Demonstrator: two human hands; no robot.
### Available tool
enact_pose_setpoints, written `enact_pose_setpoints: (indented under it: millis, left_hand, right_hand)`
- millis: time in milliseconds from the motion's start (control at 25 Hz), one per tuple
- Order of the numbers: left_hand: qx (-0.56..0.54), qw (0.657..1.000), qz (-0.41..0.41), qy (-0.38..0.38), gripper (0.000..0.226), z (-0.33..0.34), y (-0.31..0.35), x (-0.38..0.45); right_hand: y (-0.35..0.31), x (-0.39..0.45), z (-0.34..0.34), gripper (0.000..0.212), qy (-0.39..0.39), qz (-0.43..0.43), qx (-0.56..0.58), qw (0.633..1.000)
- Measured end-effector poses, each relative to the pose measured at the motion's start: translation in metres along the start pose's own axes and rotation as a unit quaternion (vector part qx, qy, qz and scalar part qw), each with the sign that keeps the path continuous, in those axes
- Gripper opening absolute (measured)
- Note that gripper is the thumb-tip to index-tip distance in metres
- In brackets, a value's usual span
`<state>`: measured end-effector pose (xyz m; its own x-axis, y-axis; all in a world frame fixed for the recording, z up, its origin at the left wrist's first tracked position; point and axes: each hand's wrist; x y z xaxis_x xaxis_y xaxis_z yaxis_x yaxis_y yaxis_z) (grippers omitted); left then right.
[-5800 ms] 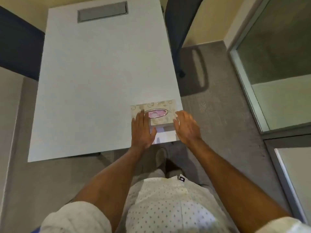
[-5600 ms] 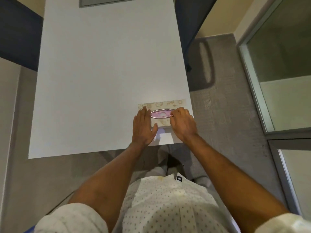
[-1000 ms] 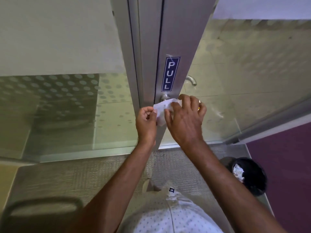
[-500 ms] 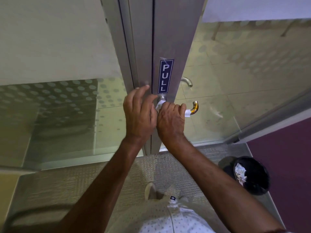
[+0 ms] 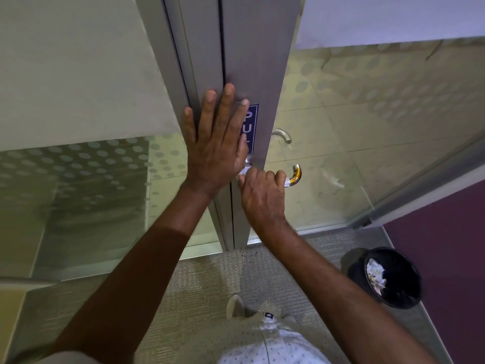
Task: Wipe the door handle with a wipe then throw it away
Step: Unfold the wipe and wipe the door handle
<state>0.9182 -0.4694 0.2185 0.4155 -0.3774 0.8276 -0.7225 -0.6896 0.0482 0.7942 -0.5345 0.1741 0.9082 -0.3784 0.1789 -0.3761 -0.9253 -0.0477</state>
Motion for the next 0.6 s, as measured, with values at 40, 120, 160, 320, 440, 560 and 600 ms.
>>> enact_pose_setpoints:
  millis: [40, 120, 160, 320, 440, 560, 600]
  left_hand:
    - [0.004, 1.000, -0.004, 0.006, 0.057, 0.002, 0.001, 0.000]
    - [0.014, 1.000, -0.008, 0.019, 0.056, 0.006, 0.003, -0.002]
    - [0.021, 0.999, -0.008, 0.026, 0.056, 0.007, 0.003, -0.002]
    - [0.028, 0.999, -0.009, 0.043, 0.057, 0.010, 0.004, -0.001]
    - [0.032, 0.998, -0.011, 0.046, 0.059, 0.010, 0.004, -0.002]
    - [0.033, 0.998, -0.010, 0.044, 0.061, 0.010, 0.004, -0.002]
    - [0.034, 0.998, -0.010, 0.044, 0.061, 0.010, 0.004, -0.002]
  right_hand:
    - [0.002, -0.006, 0.005, 0.033, 0.022, -0.004, -0.013, 1.000]
    - [0.007, -0.013, 0.012, 0.022, 0.037, -0.019, -0.048, 0.998]
    - [0.010, -0.012, 0.014, 0.019, 0.032, -0.024, -0.056, 0.998]
    - [0.007, 0.004, 0.005, 0.024, -0.004, -0.035, -0.065, 0.997]
    - [0.008, 0.014, -0.003, 0.029, -0.042, -0.070, -0.077, 0.994]
    - [0.014, 0.016, -0.006, 0.021, -0.052, -0.096, -0.071, 0.991]
    - [0.015, 0.015, -0.004, 0.027, -0.034, -0.088, -0.065, 0.993]
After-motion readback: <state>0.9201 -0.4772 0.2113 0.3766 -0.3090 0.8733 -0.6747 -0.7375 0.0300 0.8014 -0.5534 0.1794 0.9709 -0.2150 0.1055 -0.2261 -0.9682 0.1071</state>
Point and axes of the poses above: each hand's wrist, its own x-axis towards the middle knuckle, its own z-axis out of the palm, y = z × x, and after that the axes turned 9 degrees about -z, right-handed
